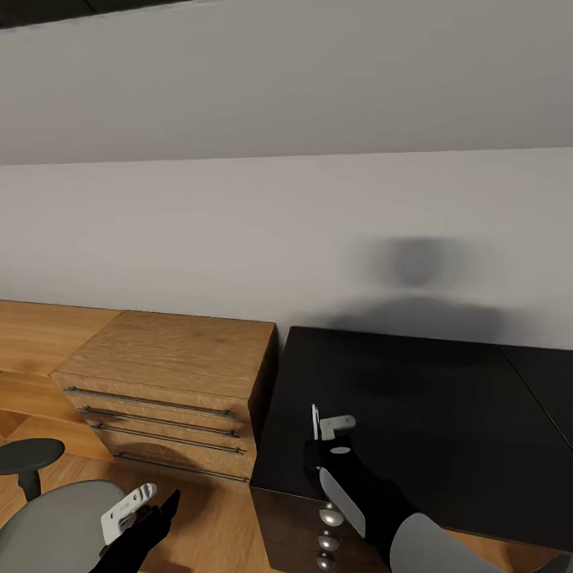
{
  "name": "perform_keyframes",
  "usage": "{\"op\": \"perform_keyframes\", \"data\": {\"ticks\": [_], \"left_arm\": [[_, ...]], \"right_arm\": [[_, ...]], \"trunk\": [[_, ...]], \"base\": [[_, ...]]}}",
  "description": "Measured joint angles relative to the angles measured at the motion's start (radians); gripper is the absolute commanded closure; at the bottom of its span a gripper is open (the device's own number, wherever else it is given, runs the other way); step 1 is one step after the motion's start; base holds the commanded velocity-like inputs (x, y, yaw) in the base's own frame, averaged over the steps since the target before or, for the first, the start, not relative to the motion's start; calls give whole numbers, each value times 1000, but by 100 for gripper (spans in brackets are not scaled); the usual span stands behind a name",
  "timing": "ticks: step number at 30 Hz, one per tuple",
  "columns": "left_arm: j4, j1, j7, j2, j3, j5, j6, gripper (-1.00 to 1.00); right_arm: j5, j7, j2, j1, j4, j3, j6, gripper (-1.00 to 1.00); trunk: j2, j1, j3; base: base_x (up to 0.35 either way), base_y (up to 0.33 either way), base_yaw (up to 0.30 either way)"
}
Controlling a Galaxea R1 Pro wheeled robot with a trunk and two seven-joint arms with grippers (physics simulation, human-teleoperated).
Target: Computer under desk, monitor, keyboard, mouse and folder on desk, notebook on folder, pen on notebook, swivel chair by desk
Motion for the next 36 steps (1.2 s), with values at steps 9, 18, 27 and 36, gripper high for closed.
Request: {"op": "perform_keyframes", "data": {"ticks": [9,18,27,36], "left_arm": [[0,0,0,0,-1,0,0,-100],[0,0,0,0,0,0,0,-100],[0,0,-2,0,0,-1,-1,-100],[-1,0,51,1,-40,-36,-3,-100]], "right_arm": [[-38,2,0,1,-28,-5,43,100],[-37,3,0,1,-29,-7,44,100],[-38,1,0,1,-29,-7,43,100],[-34,-3,-6,1,-61,-5,38,100]], "trunk": [[0,0,0],[0,0,0],[7,-4,3],[70,-38,31]], "base": [[0,0,0],[0,0,0],[0,0,0],[0,0,0]]}}
